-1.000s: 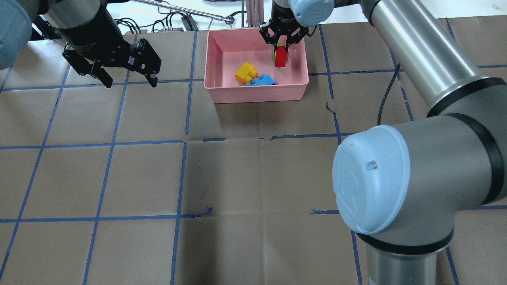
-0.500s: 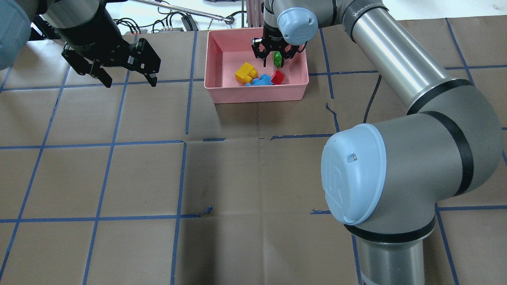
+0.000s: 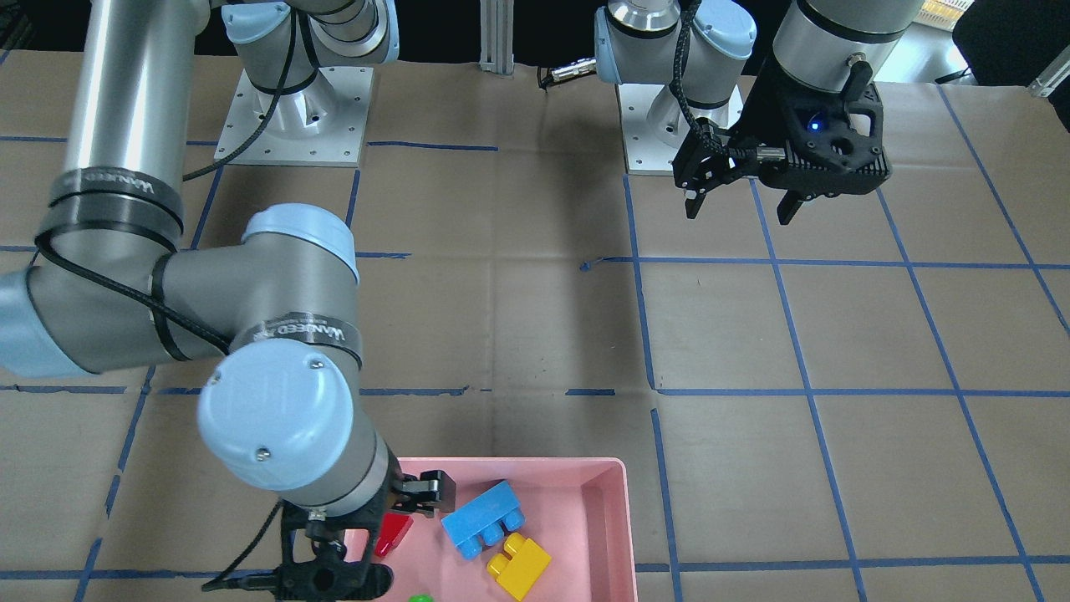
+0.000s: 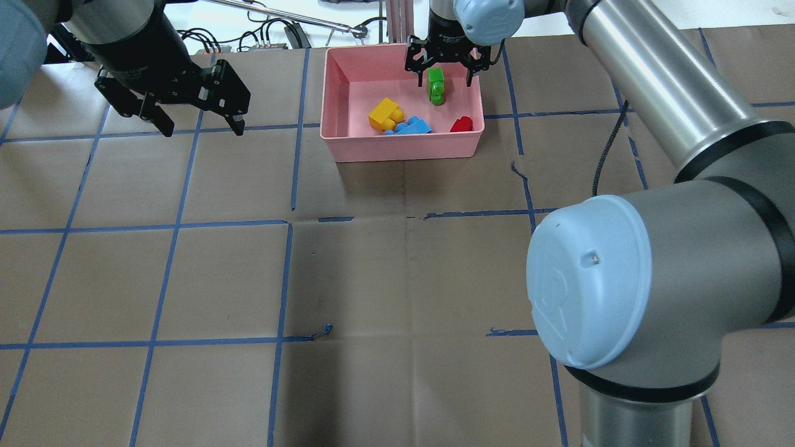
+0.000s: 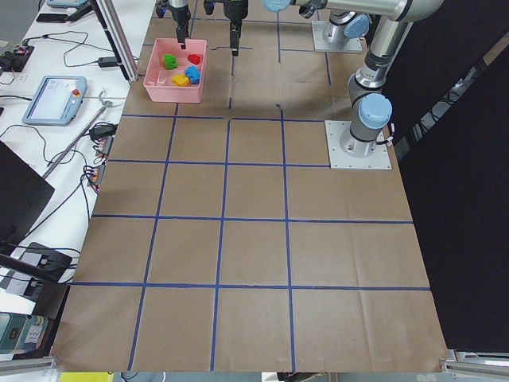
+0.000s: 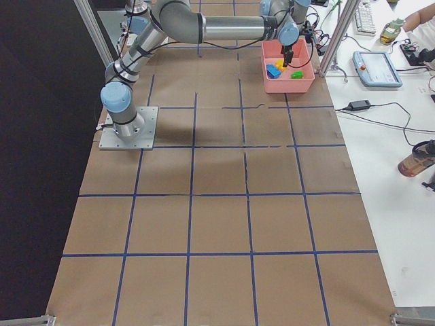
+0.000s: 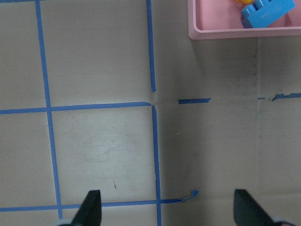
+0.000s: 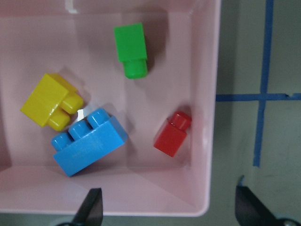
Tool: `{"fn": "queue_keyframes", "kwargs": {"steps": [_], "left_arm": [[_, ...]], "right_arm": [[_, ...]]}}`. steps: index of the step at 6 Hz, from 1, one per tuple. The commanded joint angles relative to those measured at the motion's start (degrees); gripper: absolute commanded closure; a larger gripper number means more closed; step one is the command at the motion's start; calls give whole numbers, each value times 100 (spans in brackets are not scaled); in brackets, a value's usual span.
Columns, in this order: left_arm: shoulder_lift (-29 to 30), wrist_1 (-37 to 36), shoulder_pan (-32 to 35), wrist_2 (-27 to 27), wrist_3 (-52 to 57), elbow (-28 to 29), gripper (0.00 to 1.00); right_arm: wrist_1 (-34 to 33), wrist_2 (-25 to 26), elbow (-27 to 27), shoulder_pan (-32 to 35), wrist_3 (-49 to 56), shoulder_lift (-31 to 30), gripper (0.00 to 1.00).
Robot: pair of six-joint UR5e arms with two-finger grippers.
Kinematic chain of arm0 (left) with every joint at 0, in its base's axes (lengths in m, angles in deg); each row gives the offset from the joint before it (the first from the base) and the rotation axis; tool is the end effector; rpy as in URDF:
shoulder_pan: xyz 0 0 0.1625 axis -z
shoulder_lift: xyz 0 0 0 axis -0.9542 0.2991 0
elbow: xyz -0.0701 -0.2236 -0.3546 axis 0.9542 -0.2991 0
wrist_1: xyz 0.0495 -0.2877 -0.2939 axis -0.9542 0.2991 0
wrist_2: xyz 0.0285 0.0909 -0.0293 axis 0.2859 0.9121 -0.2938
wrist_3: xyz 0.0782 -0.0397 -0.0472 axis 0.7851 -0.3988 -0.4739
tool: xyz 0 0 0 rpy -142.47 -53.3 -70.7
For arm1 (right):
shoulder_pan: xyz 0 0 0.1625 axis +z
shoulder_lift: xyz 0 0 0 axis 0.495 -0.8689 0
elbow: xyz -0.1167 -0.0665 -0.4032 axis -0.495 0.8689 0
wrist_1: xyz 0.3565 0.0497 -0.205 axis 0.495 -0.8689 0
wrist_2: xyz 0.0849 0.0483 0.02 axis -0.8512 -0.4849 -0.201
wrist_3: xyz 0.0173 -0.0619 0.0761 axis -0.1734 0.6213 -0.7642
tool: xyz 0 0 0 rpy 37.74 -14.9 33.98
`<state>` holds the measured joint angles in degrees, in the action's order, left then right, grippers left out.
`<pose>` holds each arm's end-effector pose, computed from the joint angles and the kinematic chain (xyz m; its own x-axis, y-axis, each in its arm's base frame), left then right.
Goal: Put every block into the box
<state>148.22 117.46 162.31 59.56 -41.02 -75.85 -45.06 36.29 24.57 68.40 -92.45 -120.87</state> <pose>-0.1320 -0.5062 0.5207 -0.9989 0.0458 0.0112 0.0455 0.9987 -0.0247 0.2439 -0.7397 0.3625 -0.9992 -0.0040 -0.0395 -0.0050 0.9997 0.0248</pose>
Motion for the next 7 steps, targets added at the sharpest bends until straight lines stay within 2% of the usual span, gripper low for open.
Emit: {"fn": "queue_keyframes", "kwargs": {"steps": [1, 4, 5, 7], "left_arm": [[0, -9, -7, -25, 0, 11, 0], [0, -18, -24, -16, 9, 29, 0], [9, -18, -24, -16, 26, 38, 0], [0, -18, -16, -17, 27, 73, 0]], "right_arm": [[869, 33, -493, -514, 758, -937, 1], [819, 77, -2591, -753, 814, -2905, 1], [810, 86, -2902, -737, 526, -3311, 1], [810, 217, -2905, -693, 401, -3359, 1]]}}
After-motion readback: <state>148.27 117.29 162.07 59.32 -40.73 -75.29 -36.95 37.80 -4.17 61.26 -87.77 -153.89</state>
